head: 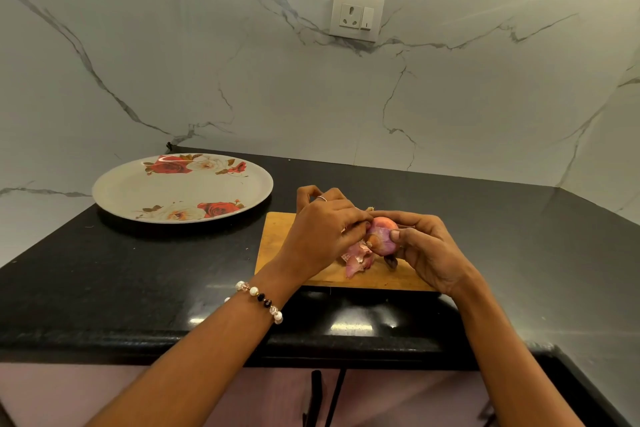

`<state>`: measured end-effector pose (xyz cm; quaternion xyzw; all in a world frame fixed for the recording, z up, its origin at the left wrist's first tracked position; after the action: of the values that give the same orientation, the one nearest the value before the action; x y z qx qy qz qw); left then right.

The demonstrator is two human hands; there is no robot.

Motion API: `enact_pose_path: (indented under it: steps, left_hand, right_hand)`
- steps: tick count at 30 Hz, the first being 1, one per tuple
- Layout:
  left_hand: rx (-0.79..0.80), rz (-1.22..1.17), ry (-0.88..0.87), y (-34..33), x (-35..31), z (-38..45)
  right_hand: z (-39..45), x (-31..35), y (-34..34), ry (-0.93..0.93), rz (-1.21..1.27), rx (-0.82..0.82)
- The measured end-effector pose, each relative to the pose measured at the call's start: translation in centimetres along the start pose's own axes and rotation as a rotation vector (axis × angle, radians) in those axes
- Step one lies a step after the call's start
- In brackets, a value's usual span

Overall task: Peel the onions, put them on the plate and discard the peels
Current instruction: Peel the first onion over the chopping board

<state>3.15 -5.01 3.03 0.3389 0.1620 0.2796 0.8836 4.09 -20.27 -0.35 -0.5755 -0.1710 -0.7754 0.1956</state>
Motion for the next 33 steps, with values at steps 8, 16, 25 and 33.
enact_pose_path:
  steps: [8,16,25,33]
  left_hand:
    - [-0.054,0.200,-0.006,0.2,-1.0,-0.1]
    - [-0.071,0.226,-0.016,0.0,-1.0,0.0]
    - [0.008,0.007,0.090,0.1,0.2,0.4]
    - [0.067,-0.198,0.062,0.1,0.3,0.4]
  right_hand:
    - [-0.1,0.3,-0.1,0.015,-0.021,-0.013]
    - [0.0,0.2,-0.4,-0.007,-0.050,0.041]
    - [0.0,0.5,-0.2,0.053,-0.049,0.040]
    - [-0.1,0.5,-0.1,0.047,-0.051,0.021]
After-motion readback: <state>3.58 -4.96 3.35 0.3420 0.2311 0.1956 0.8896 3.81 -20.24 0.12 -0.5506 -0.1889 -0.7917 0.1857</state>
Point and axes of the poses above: each hand's wrist, its own z-axis towards the middle knuckle, its own y-axis out of the back of the hand, x = y × z, the point moved 7 cm from there along z, towards the middle knuckle, and after that the axes turned 14 degrees about x, right-handed, at the moved point
